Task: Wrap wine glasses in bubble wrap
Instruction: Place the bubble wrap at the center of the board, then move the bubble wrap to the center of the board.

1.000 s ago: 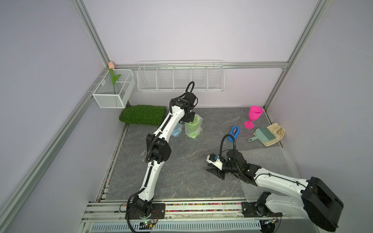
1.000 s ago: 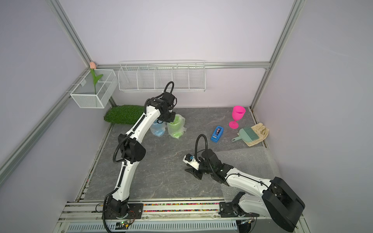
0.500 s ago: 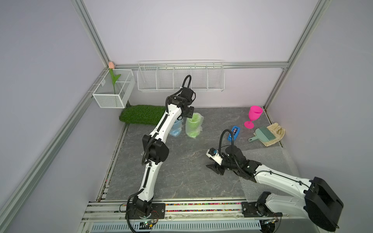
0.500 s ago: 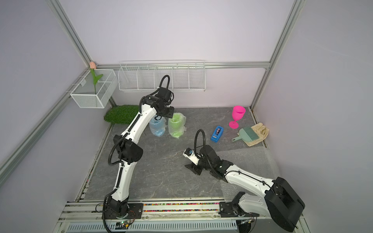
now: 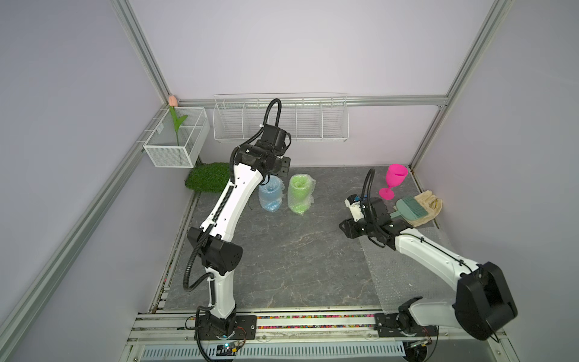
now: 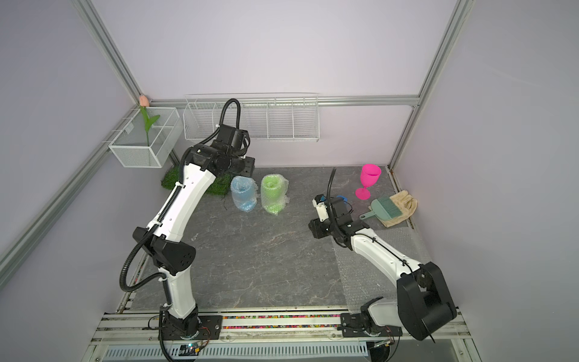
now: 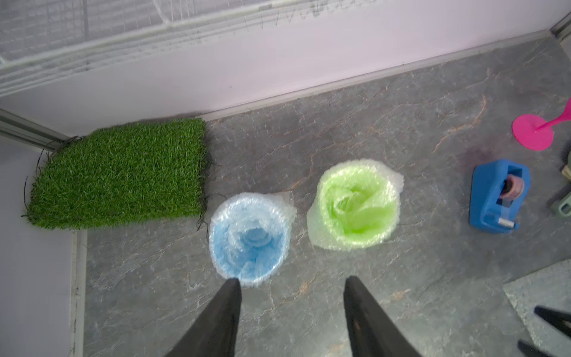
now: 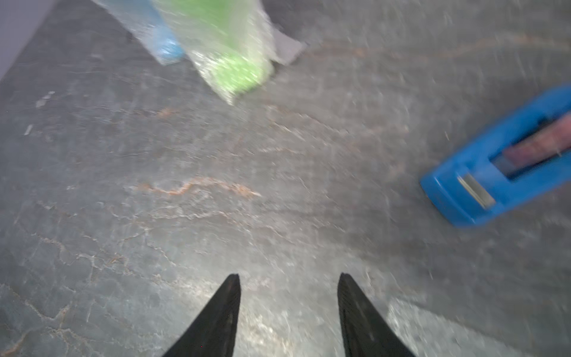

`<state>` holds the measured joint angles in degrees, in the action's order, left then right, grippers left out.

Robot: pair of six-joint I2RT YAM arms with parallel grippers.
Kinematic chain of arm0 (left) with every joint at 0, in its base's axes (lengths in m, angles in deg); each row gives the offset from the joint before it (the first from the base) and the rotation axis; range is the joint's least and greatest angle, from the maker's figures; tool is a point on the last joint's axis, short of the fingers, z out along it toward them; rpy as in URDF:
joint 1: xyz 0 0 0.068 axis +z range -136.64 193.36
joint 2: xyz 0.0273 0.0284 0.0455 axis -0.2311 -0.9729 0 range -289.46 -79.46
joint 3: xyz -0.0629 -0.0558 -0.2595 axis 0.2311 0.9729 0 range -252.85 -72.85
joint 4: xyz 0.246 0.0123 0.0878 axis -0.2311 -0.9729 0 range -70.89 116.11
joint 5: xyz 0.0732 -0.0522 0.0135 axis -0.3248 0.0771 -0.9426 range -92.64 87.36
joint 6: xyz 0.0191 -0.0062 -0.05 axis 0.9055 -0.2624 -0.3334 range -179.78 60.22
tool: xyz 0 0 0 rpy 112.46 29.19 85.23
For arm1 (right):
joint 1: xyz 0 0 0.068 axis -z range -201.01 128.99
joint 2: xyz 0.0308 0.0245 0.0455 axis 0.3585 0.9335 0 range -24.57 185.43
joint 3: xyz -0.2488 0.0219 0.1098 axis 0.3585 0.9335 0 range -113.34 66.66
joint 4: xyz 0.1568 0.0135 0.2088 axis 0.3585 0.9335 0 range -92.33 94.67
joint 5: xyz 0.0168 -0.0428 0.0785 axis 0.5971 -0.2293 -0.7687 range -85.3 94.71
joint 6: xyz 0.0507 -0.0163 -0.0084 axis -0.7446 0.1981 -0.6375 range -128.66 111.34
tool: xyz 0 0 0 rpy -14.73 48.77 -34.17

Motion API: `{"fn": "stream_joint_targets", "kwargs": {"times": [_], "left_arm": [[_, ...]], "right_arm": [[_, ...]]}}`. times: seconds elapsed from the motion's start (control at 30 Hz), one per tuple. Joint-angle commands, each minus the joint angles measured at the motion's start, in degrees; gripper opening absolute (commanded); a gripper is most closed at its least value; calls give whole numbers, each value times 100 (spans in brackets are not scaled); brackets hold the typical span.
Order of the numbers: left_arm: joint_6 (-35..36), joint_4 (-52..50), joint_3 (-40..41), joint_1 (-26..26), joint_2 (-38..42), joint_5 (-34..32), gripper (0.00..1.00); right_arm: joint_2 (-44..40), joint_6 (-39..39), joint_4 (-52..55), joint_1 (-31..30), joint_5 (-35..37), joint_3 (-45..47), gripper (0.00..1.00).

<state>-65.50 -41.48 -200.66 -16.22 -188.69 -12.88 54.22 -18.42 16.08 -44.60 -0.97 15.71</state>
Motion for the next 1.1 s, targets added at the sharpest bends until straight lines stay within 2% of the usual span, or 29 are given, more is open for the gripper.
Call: {"fn": "stream_joint_targets", "kwargs": {"times": [0.0, 0.1, 0.2, 0.33, 0.47, 0.7, 0.9, 1.07], "left_arm": [[10, 380, 1056, -9, 761, -7, 55], [80, 1209, 2515, -8, 1709, -132, 56], [293, 1968, 3695, -4, 2592, -54, 56], [390, 2439, 4589, 14, 3313, -290, 56], [694, 2886, 5345, 14, 3741, -426, 56], [861, 3072, 5666, 13, 3819, -417, 56], [960, 3094, 5749, 12, 3839, -409, 56], [976, 3085, 5750, 10, 3843, -367, 56]], "right_arm": [[41, -515, 1438, 158, -15, -230, 53], [-122, -664, 2071, 162, 337, -157, 60], [-133, -1002, 2827, 171, 577, -147, 61], [-99, -1757, 3553, 163, 1096, 21, 57], [-132, -2311, 3369, 162, 1007, 560, 57], [-105, -2736, 2839, 146, 874, 1266, 51], [-38, -2863, 2763, -74, 1021, 1235, 25], [-36, -3066, 2942, -500, 1065, 776, 16]]}}
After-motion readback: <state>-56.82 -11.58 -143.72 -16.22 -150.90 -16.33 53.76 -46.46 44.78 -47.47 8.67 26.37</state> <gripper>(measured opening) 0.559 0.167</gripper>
